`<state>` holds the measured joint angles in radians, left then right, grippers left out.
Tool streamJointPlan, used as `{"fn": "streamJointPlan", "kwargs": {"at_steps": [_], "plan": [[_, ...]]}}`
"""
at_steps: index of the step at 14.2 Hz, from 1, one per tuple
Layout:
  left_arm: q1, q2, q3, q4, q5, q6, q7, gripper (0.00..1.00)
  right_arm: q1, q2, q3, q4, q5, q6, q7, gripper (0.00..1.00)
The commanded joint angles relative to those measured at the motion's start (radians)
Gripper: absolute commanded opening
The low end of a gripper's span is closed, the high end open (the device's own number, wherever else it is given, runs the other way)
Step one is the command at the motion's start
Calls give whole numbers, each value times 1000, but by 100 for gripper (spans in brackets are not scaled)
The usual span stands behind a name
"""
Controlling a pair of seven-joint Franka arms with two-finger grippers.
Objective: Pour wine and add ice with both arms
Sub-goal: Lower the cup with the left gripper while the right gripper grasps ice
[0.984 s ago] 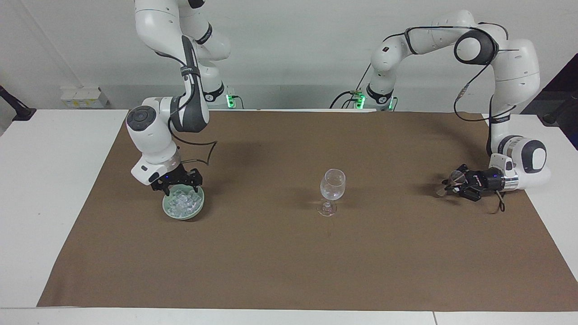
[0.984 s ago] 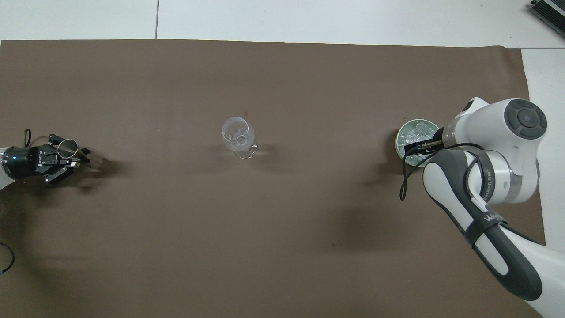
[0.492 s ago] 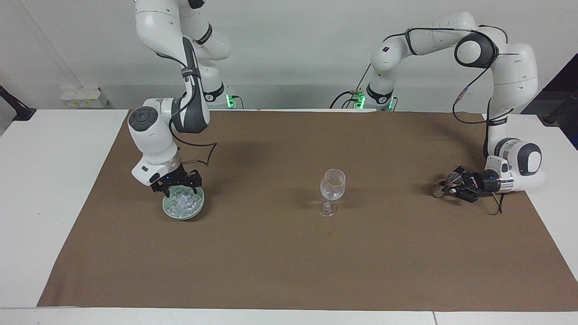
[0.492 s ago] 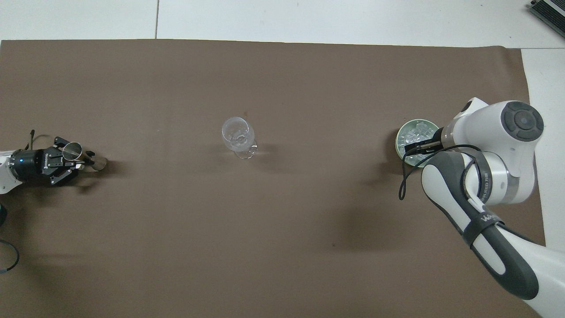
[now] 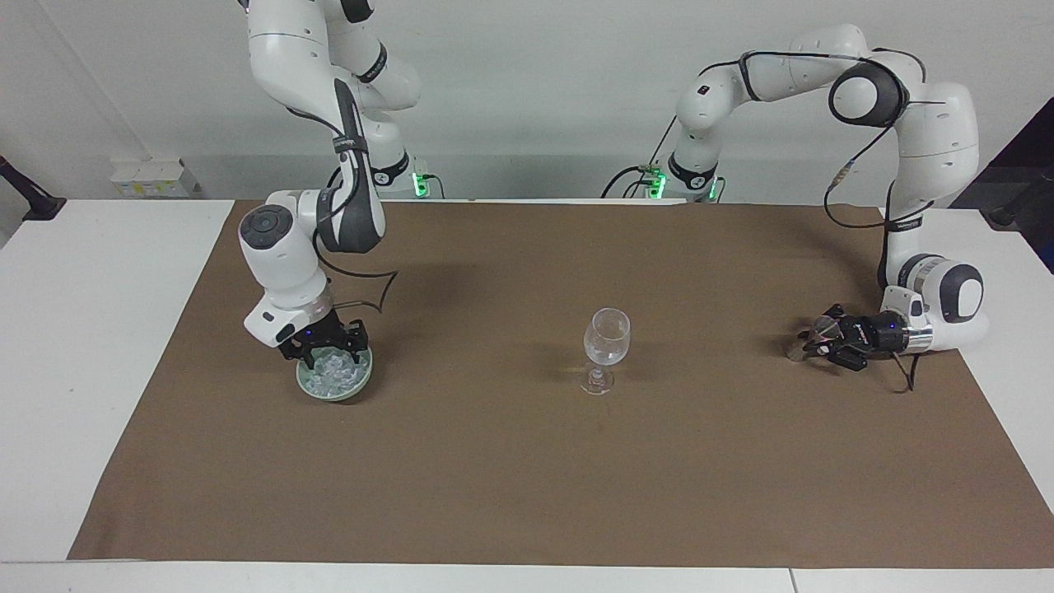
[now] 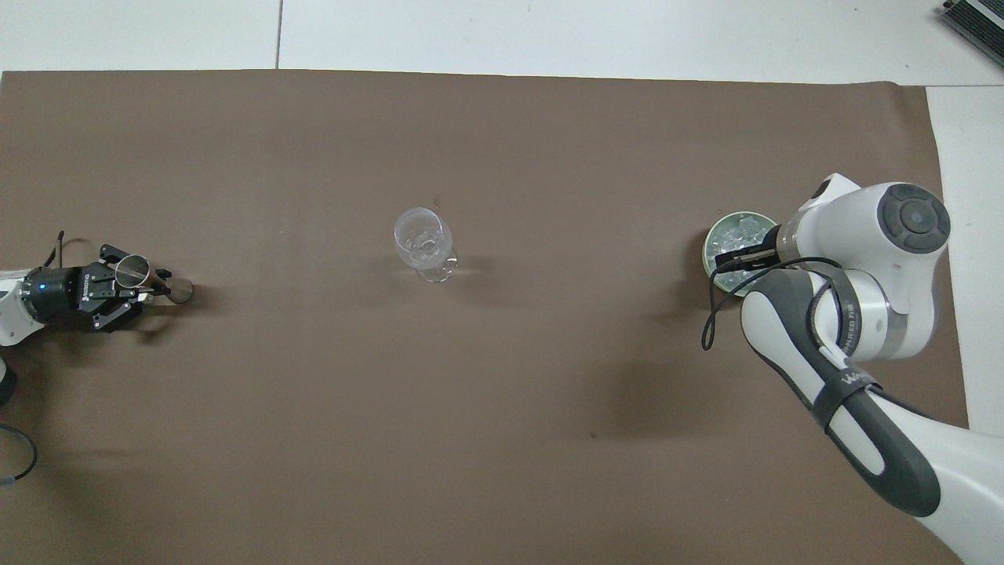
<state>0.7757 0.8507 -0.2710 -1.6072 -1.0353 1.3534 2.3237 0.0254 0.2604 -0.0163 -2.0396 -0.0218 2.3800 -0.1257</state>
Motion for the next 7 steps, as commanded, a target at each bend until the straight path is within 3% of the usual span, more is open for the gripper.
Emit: {"fn": "streamJointPlan", "kwargs": {"at_steps": [1,3,5,7], "plan": [[0,8,6,13,-11,-20,13,45,-4,3,4,13,-10,1,-20,86],[0,-1,16,24,4,-23,5,64,-5,3,4,25,-12,-10,-22,84],[-3,-24,38,55,44,-25,-3,73,-4,0,4,33,-12,-16,-18,79],[-7,-47,64,75,78,-23,-4,74,-4,0,4,35,-12,-18,-22,75]]}}
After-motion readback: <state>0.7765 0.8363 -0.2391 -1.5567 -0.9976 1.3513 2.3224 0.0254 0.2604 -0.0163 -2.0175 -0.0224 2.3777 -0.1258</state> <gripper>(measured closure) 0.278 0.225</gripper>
